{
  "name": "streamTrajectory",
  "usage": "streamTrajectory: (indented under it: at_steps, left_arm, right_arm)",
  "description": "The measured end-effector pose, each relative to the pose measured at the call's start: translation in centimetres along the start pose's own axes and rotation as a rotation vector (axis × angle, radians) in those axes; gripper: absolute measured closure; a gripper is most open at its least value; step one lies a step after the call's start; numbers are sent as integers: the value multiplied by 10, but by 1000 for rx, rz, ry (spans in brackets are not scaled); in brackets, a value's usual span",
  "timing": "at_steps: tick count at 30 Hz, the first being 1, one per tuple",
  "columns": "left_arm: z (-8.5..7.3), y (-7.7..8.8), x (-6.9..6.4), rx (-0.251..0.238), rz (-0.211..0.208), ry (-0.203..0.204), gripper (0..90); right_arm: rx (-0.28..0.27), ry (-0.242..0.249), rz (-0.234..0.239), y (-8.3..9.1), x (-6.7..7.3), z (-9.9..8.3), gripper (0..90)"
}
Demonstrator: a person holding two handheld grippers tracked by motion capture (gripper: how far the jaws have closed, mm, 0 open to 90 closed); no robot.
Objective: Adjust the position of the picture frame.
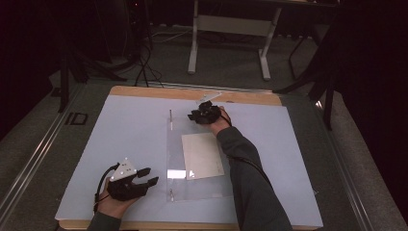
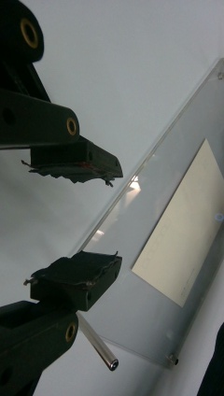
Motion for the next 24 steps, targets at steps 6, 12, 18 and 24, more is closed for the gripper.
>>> streamTrajectory:
  at_steps: [6, 12, 18, 24]
  left_arm:
    - [-1, 0, -2, -10, -13, 11, 510]
    - [-3, -3, -9, 2, -40, 0, 508]
    - [-7, -3, -12, 8, -43, 5, 501]
    - [-10, -3, -15, 6, -42, -1, 472]
  right_arm:
    - [6, 4, 12, -10, 3, 3, 703]
    - [2, 13, 31, -16, 6, 10, 715]
    - [2, 22, 57, -27, 12, 15, 708]
    - [8, 20, 76, -40, 19, 17, 703]
Point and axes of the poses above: each handheld gripper's, and its own axes: y roughly backward along the jaws, z roughly out of its top, x roughly to its left, the point moved 1 cm from there along -y, roughly forward along the jaws, and after that the axes turned 12 degrees about -x, right-handed, at the moved point
